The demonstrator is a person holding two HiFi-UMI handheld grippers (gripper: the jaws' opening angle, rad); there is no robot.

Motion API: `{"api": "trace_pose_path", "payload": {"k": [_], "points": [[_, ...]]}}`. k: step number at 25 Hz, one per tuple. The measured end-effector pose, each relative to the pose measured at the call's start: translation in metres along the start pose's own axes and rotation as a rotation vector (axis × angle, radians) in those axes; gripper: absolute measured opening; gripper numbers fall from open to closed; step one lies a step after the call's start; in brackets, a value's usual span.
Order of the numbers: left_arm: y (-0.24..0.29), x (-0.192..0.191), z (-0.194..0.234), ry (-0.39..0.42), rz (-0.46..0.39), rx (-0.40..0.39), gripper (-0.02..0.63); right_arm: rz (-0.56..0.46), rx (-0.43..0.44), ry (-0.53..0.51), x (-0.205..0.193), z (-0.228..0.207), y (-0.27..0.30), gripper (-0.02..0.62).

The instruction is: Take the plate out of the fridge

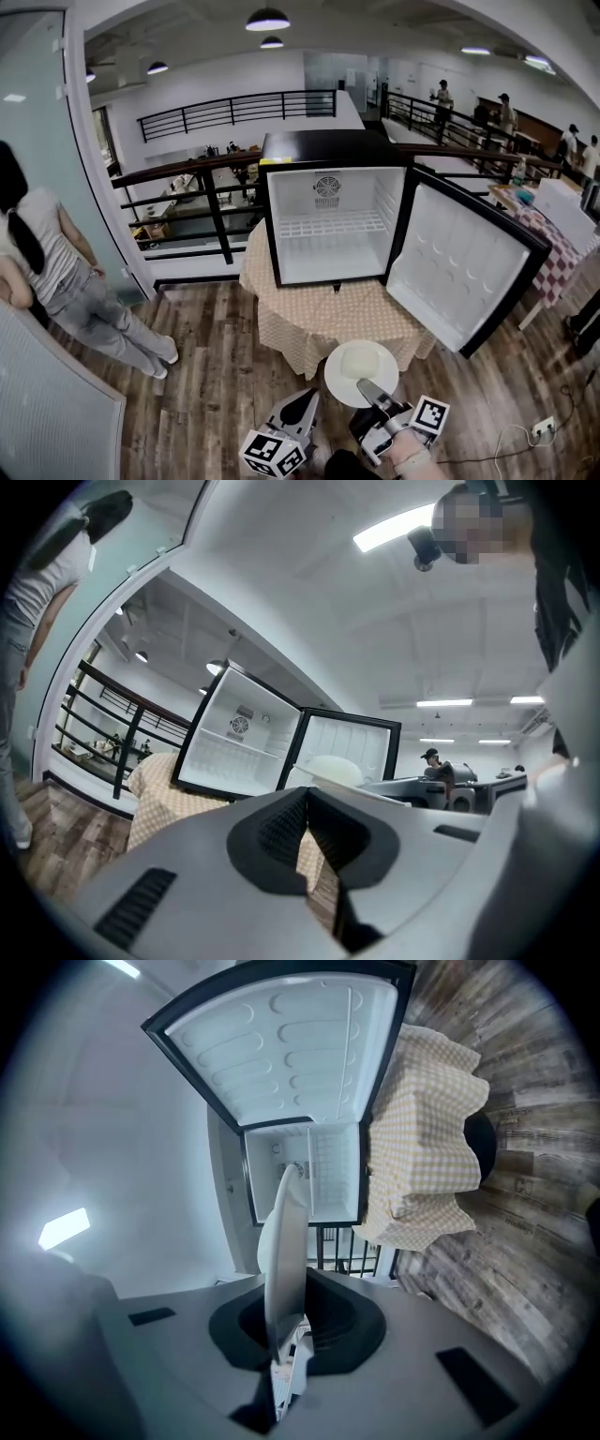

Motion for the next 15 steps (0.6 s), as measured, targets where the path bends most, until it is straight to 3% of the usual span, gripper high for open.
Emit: {"api": "trace_pose_path", "payload": {"k": [15], "points": [[-0.015,-0.007,-0.012,0.009,0.005,0.018,0.009,0.045,0.003,-0.009,-0.014,-0.004,-0.016,0.040]]}}
Point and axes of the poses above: the fingertips, and each gripper's own axes: y forward along the fingers, z to its left, x out of its top, the point moved 7 cm from there along -y, backward along the fingers, and after that the axes turned 2 degrees about -x, right-handed, at the moved point
